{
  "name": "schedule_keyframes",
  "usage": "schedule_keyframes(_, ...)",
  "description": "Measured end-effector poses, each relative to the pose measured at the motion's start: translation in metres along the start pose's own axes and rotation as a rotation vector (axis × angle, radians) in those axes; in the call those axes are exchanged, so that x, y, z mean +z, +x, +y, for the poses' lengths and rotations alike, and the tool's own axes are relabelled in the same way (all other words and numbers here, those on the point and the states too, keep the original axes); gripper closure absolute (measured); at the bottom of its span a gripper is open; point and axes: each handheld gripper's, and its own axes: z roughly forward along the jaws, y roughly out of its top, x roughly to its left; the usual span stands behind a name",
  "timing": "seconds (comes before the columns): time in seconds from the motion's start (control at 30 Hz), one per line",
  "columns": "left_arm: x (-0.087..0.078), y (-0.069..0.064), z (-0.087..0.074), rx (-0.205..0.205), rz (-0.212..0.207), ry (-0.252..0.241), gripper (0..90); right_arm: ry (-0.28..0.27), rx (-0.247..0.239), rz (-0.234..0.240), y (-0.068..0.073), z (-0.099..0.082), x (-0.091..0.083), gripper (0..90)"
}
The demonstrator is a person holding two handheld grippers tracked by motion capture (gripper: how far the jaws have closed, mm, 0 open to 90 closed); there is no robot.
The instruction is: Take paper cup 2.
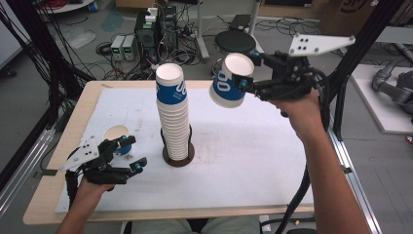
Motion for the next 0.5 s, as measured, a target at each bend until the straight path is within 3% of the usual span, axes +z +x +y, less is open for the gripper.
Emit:
schedule_keyframes(0.03, 0.0, 0.0, 0.0, 0.0, 0.0, 0.0, 16.5, 0.0, 0.0, 0.0, 0.0, 0.0, 0.0, 31.6)
schedule_keyframes(0.13, 0.002, -0.001, -0.001, 0.003, -0.008, 0.0, 16.5, 0.032, 0.018, 0.002, 0.0, -0.027, 0.0, 31.7)
schedule_keyframes(0.5, 0.01, -0.008, -0.007, 0.012, -0.045, -0.012, 16.5, 0.076, 0.046, 0.007, 0.005, -0.083, 0.009, 31.6)
